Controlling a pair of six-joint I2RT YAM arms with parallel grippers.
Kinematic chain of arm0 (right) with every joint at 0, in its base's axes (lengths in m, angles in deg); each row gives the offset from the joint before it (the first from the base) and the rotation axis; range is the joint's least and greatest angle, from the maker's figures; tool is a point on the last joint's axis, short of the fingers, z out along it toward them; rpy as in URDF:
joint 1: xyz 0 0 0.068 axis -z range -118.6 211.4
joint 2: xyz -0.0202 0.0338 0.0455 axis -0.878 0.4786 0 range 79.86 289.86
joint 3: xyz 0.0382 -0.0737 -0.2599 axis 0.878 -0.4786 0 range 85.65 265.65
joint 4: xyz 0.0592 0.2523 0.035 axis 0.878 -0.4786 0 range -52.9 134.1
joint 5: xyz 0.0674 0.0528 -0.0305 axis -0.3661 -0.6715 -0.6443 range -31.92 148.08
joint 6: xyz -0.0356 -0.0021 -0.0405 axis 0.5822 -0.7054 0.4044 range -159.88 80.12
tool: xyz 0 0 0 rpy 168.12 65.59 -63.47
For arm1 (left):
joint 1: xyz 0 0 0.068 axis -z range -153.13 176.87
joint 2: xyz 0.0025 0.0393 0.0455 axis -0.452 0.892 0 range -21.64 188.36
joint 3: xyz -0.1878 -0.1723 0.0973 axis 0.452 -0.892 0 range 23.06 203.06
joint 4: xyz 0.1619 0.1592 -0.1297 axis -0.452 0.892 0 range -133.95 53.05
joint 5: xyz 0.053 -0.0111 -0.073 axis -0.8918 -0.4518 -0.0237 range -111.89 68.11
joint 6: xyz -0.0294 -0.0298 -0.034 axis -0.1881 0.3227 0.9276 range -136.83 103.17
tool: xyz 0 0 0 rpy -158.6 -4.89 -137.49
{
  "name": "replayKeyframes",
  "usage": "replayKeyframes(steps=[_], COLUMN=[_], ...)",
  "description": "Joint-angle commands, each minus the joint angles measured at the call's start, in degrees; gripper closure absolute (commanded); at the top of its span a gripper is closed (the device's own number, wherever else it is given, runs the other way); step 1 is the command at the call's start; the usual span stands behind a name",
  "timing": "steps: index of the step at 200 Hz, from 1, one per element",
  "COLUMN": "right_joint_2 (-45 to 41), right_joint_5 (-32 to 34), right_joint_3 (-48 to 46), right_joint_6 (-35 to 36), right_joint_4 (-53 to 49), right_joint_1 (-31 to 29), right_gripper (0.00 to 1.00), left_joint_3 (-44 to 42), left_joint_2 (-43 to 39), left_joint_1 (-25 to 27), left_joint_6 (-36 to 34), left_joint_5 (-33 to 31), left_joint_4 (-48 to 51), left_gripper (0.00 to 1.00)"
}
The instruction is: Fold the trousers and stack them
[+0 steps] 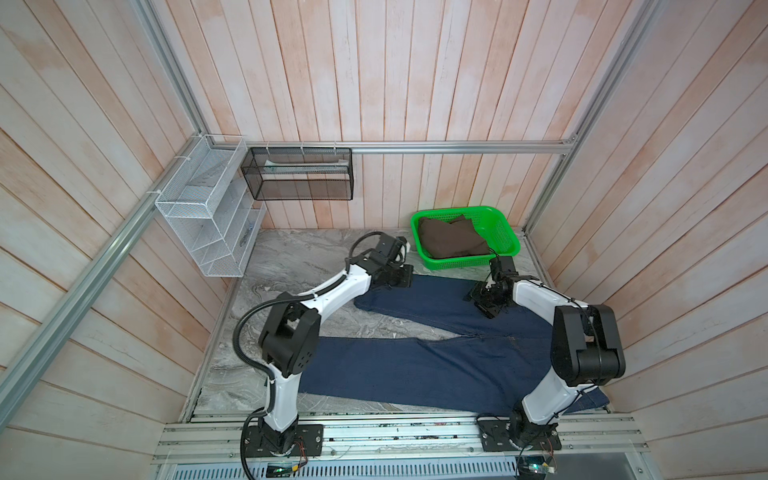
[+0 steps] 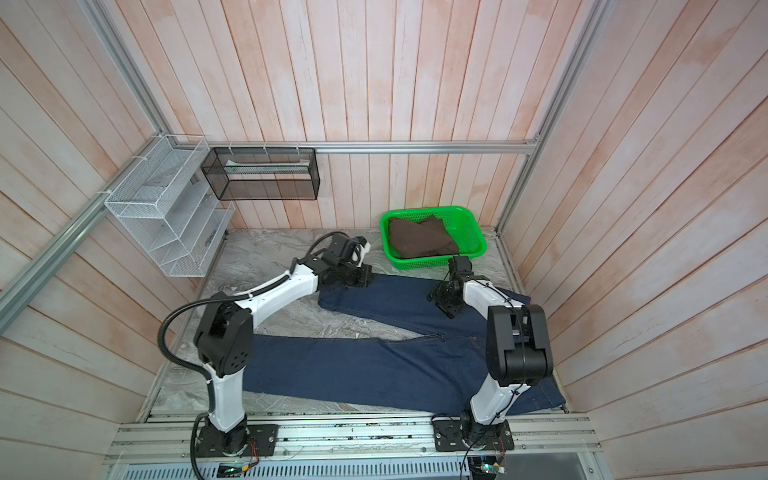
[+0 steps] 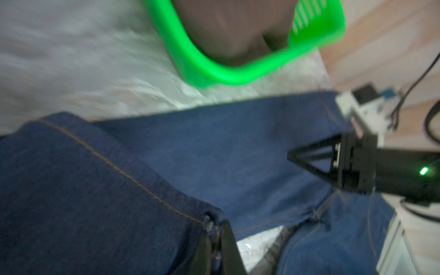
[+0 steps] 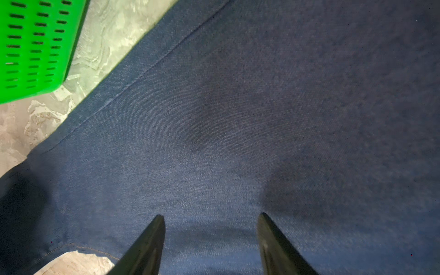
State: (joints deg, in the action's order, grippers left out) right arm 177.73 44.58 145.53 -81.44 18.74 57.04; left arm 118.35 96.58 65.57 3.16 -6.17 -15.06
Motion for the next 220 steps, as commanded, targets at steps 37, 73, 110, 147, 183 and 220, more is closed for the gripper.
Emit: replayKeyframes(steps=[37, 73, 110, 147, 183, 220], right_joint_2=[-0.5, -0.4, -0.1, 0.1, -0.2, -0.3], right_joint_5=[0.0, -0.3, -0.4, -0.5, -0.1, 0.1], right_joint_3=[1.3, 1.6, 1.8, 1.7, 1.6, 1.6], right_joint_6=[0.7, 0.6, 0.7, 0.6, 1.1, 1.0], right_joint_4=[-1.3, -1.1, -1.2, -1.1, -1.7, -1.8], right_joint_1=[0.0, -0.1, -0.1, 0.0, 0.0, -0.1], right_gripper=[0.37, 0.37, 0.37, 0.37, 0.37, 0.37], left_joint_3=[-0.5, -12.1, -21.4, -25.9, -24.4, -24.0], left_joint_2=[-3.1, -15.9, -21.7, -17.4, -12.1, -14.9], left_joint_1=[-2.1, -12.5, -25.0, -32.8, -35.7, -36.1], left_joint_6=[-4.3, -1.1, -0.9, 1.2, 2.8, 2.4], left_joint_5=[-7.1, -15.8, -23.6, -28.0, -28.5, -17.3], left_joint_4=[6.8, 1.5, 0.4, -1.1, -1.8, -7.1], left_gripper=[1.0, 1.0, 1.0, 1.0, 1.0, 1.0])
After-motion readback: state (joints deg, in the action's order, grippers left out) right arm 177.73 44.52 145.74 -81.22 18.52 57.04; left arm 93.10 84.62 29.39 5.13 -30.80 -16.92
